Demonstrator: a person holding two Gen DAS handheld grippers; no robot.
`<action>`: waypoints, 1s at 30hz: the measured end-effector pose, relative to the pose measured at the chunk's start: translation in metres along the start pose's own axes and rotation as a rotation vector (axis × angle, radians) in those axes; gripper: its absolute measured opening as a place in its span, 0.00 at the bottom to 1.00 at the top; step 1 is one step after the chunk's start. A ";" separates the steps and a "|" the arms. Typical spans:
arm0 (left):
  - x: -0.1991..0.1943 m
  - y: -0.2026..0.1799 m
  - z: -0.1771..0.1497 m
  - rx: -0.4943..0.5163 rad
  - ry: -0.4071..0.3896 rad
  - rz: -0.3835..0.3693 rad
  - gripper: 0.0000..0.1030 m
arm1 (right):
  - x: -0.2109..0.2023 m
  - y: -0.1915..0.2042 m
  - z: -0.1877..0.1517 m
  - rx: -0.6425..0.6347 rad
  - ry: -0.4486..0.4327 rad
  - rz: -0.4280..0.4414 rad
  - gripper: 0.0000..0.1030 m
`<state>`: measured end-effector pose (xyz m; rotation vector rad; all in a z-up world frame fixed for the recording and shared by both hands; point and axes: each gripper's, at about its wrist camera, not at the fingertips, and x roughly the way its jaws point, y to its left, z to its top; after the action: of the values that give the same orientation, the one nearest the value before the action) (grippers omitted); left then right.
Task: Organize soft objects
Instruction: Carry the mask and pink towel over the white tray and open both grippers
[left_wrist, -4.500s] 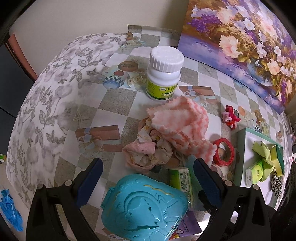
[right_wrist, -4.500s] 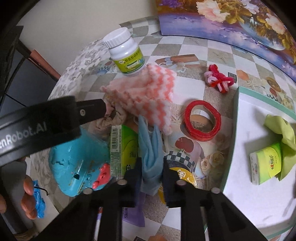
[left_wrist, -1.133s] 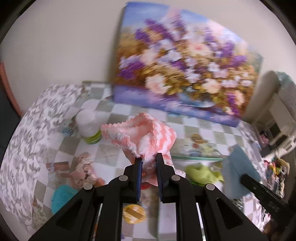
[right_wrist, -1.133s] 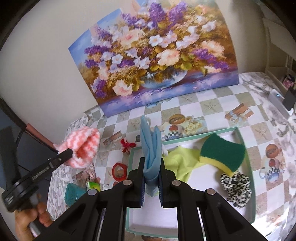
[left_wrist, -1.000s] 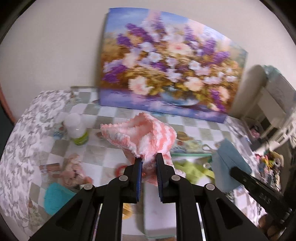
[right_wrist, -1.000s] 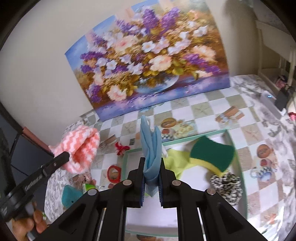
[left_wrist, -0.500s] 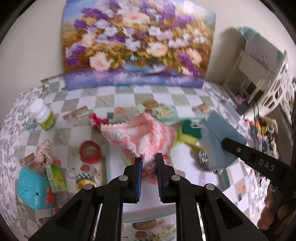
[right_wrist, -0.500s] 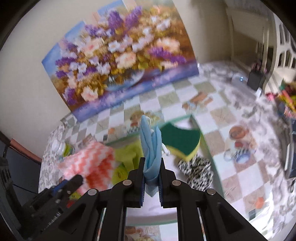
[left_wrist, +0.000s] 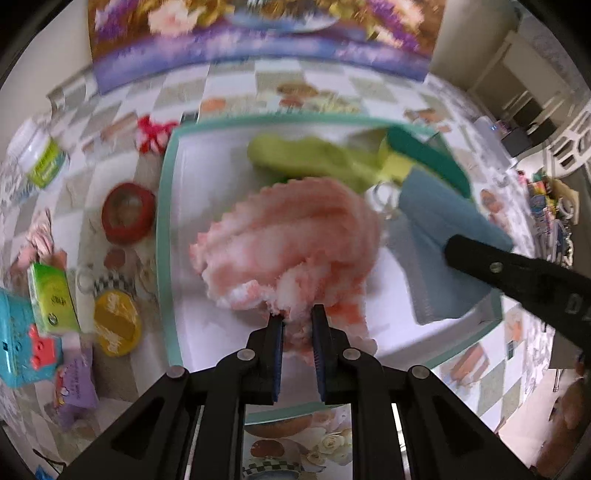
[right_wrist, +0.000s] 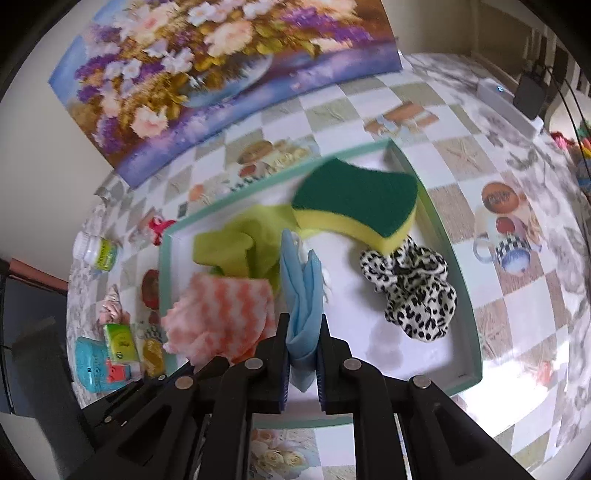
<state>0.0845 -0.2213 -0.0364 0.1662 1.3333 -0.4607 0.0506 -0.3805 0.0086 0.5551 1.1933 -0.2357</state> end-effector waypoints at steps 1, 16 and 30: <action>0.005 0.001 -0.002 -0.004 0.016 -0.001 0.15 | 0.003 -0.001 -0.001 0.001 0.011 -0.014 0.13; -0.002 0.002 0.002 -0.028 0.025 -0.051 0.39 | -0.008 0.004 0.000 -0.029 -0.013 -0.099 0.30; -0.055 0.034 0.016 -0.108 -0.131 -0.034 0.57 | -0.038 0.017 0.002 -0.065 -0.108 -0.132 0.35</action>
<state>0.1044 -0.1845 0.0156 0.0233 1.2300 -0.4195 0.0462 -0.3711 0.0492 0.4022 1.1297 -0.3344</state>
